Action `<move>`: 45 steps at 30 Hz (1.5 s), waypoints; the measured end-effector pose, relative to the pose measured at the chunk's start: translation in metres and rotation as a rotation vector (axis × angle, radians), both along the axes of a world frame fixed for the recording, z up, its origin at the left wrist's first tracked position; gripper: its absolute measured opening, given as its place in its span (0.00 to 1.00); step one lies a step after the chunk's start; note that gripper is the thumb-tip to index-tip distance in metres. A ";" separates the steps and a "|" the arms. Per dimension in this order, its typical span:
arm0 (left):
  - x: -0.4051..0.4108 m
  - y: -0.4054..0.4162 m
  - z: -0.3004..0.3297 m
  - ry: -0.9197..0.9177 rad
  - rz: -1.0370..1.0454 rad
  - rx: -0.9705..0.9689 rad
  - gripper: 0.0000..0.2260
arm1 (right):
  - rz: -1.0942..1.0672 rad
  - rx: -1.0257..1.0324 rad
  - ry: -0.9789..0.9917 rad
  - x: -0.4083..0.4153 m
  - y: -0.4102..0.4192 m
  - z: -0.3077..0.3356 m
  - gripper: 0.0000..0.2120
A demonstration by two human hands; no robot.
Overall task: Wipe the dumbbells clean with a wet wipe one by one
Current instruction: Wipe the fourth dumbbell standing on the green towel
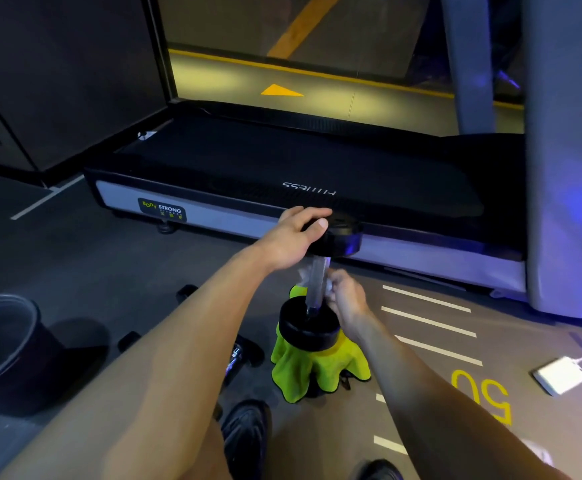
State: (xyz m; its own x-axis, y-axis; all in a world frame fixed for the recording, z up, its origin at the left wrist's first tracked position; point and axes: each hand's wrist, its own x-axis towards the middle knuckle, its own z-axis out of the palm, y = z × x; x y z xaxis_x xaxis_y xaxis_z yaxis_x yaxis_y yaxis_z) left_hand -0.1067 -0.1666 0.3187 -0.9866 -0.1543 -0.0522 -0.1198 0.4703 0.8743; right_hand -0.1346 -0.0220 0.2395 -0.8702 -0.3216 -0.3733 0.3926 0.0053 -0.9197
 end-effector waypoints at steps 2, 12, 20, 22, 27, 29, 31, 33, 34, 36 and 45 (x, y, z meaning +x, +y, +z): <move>0.003 -0.001 0.000 -0.003 -0.001 -0.017 0.16 | 0.049 0.039 -0.004 0.006 0.003 0.000 0.29; 0.005 0.009 0.003 0.036 0.059 -0.091 0.19 | -0.068 -0.014 0.011 0.018 0.025 -0.003 0.16; 0.003 0.022 0.006 0.033 0.046 -0.120 0.19 | 0.083 0.289 0.228 0.011 0.037 -0.017 0.15; 0.002 0.025 0.006 0.028 0.025 -0.127 0.19 | 0.065 0.315 0.240 0.009 0.033 -0.016 0.12; 0.000 0.029 0.008 0.019 -0.002 -0.165 0.19 | -0.043 0.384 0.261 -0.002 0.039 -0.018 0.12; -0.002 0.032 0.010 0.005 0.000 -0.194 0.19 | -0.015 0.375 0.216 -0.002 0.042 -0.019 0.13; -0.004 0.036 0.011 -0.005 0.020 -0.215 0.19 | -0.073 0.375 0.165 -0.005 0.045 -0.023 0.13; -0.005 0.037 0.011 -0.007 0.038 -0.216 0.20 | -0.175 0.453 0.179 -0.010 0.049 -0.027 0.12; -0.006 0.037 0.011 -0.005 0.043 -0.213 0.20 | -0.213 0.494 0.187 -0.011 0.051 -0.028 0.12; -0.005 0.037 0.011 -0.001 0.042 -0.213 0.20 | -0.251 0.527 0.205 -0.008 0.051 -0.026 0.11; -0.010 0.038 0.011 -0.015 0.056 -0.223 0.19 | -0.091 0.072 0.056 0.024 0.023 -0.020 0.03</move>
